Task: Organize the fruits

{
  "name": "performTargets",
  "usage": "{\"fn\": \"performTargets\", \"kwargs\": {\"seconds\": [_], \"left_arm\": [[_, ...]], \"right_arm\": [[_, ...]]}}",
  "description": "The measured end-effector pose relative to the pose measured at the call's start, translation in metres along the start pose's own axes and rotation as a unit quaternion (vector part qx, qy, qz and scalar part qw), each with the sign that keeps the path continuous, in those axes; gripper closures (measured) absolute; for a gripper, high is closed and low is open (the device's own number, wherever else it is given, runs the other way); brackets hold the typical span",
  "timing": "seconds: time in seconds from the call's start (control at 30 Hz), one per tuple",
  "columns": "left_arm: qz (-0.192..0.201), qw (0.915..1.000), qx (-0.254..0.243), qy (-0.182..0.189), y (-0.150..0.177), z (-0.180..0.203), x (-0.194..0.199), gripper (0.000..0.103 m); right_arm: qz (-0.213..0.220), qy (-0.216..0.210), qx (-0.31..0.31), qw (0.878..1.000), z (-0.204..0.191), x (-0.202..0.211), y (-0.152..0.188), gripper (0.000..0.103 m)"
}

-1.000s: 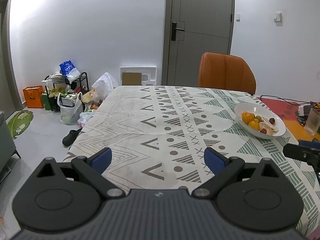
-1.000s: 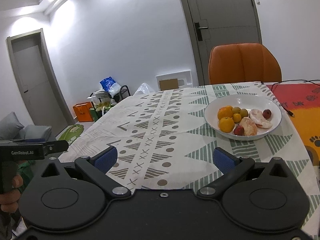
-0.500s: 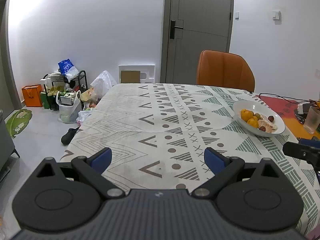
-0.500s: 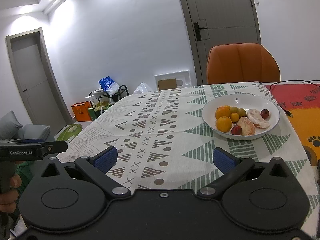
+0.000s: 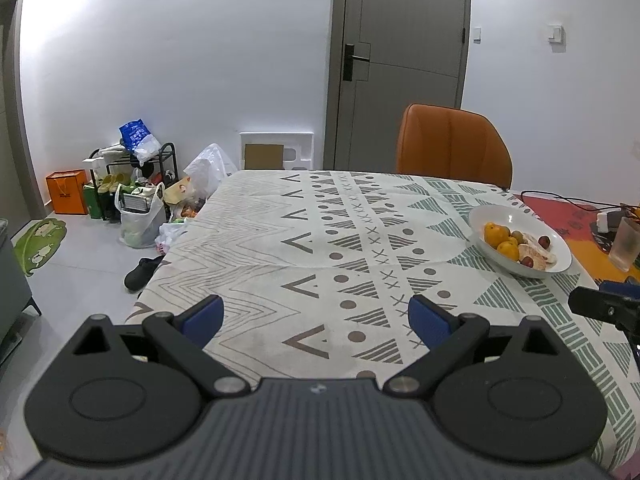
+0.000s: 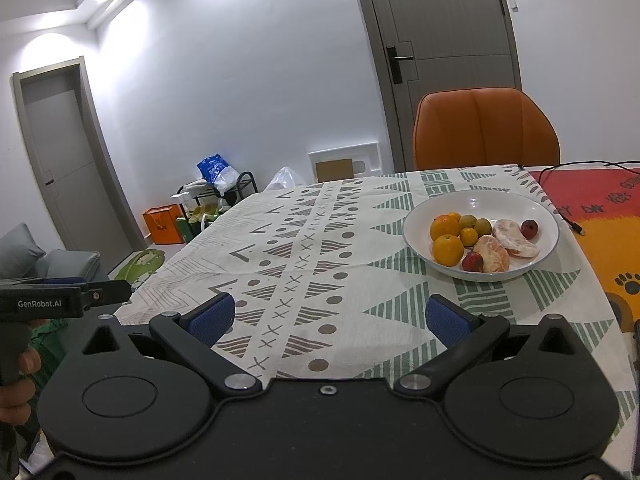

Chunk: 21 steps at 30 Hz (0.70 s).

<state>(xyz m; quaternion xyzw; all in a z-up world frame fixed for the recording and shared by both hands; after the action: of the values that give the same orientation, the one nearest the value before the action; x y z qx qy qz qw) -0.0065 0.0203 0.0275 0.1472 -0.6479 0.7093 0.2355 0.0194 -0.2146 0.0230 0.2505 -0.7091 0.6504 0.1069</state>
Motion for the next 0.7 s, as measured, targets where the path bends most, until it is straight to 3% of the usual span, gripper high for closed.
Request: {"fn": "performTargets", "kwargs": {"seconds": [0.7], "left_arm": [[0.000, 1.0000, 0.003, -0.003, -0.0006, -0.0052, 0.0009, 0.005]], "right_arm": [[0.002, 0.002, 0.003, 1.000, 0.0006, -0.0014, -0.0002, 0.000]]}}
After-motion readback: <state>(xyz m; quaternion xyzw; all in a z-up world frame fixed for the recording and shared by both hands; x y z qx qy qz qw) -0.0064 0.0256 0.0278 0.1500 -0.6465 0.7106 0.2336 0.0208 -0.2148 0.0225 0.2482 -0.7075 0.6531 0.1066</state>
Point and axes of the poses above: each gripper's, at about its wrist camera, not at the fingertips, and x roughly against the way its jaws point, z to its right, y to its underside, the point moved 2 cm from there along -x, roughly the way its jaws point, and after that the axes turned 9 degrees about y, right-handed, at the moved point
